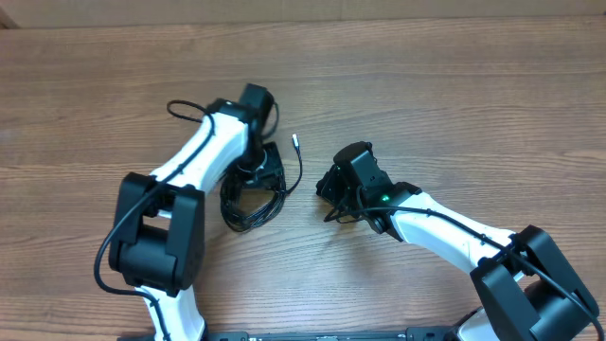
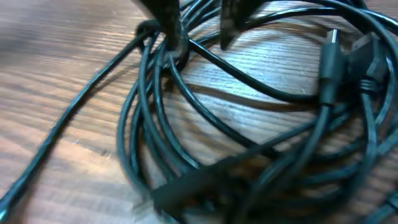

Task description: Untangle cables

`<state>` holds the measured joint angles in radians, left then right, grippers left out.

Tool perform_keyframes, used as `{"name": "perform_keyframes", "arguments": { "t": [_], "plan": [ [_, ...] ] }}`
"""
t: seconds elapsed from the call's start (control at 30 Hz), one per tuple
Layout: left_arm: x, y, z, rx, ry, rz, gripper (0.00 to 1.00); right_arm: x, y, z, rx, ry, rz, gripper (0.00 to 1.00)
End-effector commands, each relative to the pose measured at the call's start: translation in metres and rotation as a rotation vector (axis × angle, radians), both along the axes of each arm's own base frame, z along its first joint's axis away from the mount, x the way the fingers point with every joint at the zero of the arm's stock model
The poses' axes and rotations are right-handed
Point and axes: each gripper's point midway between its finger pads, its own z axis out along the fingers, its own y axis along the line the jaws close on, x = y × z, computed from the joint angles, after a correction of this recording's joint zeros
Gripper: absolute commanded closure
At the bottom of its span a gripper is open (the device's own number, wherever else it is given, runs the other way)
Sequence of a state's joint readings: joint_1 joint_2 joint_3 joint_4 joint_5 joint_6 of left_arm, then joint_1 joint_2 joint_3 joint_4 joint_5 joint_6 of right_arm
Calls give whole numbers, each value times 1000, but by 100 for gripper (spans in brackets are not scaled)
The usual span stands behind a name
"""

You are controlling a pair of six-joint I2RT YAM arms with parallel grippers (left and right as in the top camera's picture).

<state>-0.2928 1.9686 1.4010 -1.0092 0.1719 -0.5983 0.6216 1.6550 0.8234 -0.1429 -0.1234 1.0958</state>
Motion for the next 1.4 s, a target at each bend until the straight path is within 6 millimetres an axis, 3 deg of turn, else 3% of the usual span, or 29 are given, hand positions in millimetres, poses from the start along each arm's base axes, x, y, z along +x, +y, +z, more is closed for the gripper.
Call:
{"name": "perform_keyframes", "arguments": {
  "t": [0.0, 0.03, 0.07, 0.13, 0.27, 0.43, 0.73, 1.0, 1.17, 1.37],
  "plan": [
    [7, -12, 15, -136, -2, -37, 49, 1, -3, -4, -13, -1, -6, 92],
    [8, -11, 15, -140, -9, -52, 52, 1, -2, -4, -13, -1, -6, 92],
    [8, -10, 13, -136, -11, -52, 67, 1, -2, -4, -13, -1, -6, 92],
    [4, -8, 10, -124, 6, -23, 80, 1, -3, -4, -13, -1, -6, 91],
    [-10, -7, -2, -85, 76, 126, 78, 1, -3, -4, -13, -1, -6, 91],
    [-19, -14, -15, -79, 92, 157, 75, 1, -3, -4, -13, -1, -6, 91],
    [-10, -17, -17, -96, 53, 161, 78, 1, -3, -4, -13, -1, -6, 91],
    [-10, -17, -17, -97, 51, 160, 96, 1, -3, -4, -13, -1, -6, 90],
    [-8, -17, -17, -100, 43, 157, 96, 1, -3, -4, -13, 0, -6, 90],
    [-5, -23, -13, -176, 12, 8, 96, 1, -3, -4, -13, -1, -6, 90]
  ]
}}
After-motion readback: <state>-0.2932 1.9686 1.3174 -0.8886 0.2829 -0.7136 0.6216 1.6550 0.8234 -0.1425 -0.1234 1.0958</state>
